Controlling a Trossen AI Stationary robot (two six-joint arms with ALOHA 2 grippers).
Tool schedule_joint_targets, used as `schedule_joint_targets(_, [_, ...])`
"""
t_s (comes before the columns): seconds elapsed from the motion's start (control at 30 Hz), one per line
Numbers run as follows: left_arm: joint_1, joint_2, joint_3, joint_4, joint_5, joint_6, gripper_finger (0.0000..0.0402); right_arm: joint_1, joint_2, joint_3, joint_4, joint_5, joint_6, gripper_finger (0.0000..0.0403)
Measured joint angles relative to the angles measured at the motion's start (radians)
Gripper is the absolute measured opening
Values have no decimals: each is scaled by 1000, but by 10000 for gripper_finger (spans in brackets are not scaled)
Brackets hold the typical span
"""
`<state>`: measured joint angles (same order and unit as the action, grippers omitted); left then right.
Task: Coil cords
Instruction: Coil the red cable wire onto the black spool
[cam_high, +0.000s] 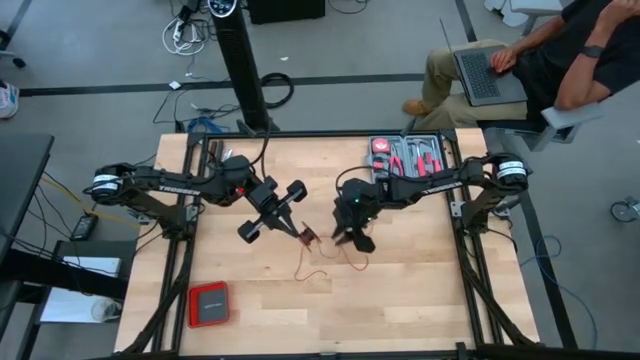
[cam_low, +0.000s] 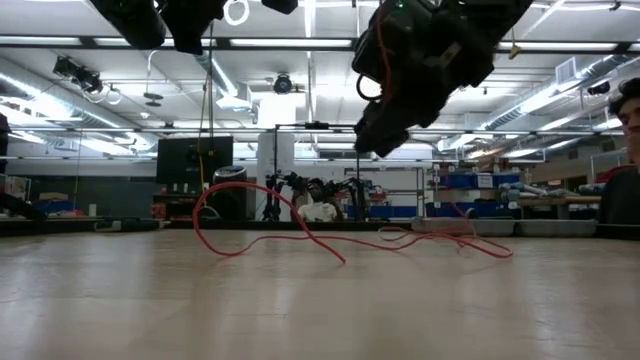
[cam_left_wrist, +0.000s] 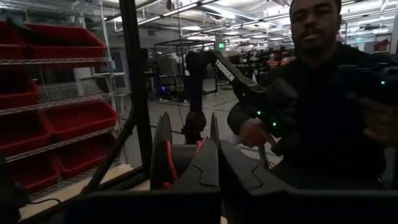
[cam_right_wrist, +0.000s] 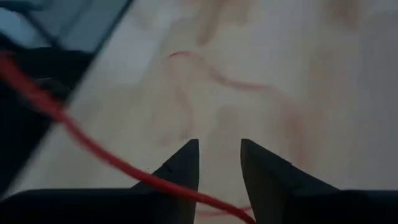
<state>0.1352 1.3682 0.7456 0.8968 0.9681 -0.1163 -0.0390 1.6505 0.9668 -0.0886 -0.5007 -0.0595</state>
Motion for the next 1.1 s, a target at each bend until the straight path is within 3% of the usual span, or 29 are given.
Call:
schedule_joint_targets(0.3, [1,0,0,-1,40,-16,0,73,-110,-1,-137,11,-5,114])
schedule_joint_targets(0.47, [5,0,0,-7,43,-23,0,85,-213,0,-182,132,-21,115])
schedule_joint_targets(0.57, [9,0,0,-9,40,-23,0,85,-257,0,-178,142,-26,116])
schedule_joint_targets(0.67, [9,0,0,-9,30,-23,0,85,-279,0,-117,139,-24,121])
schedule_joint_targets(0.83, [9,0,0,-11,27,-22,0,85,-263,1,127,126,11,139])
schedule_joint_targets(1.1, [10,0,0,-36,25,-18,0,70,-189,2,369,-47,128,147])
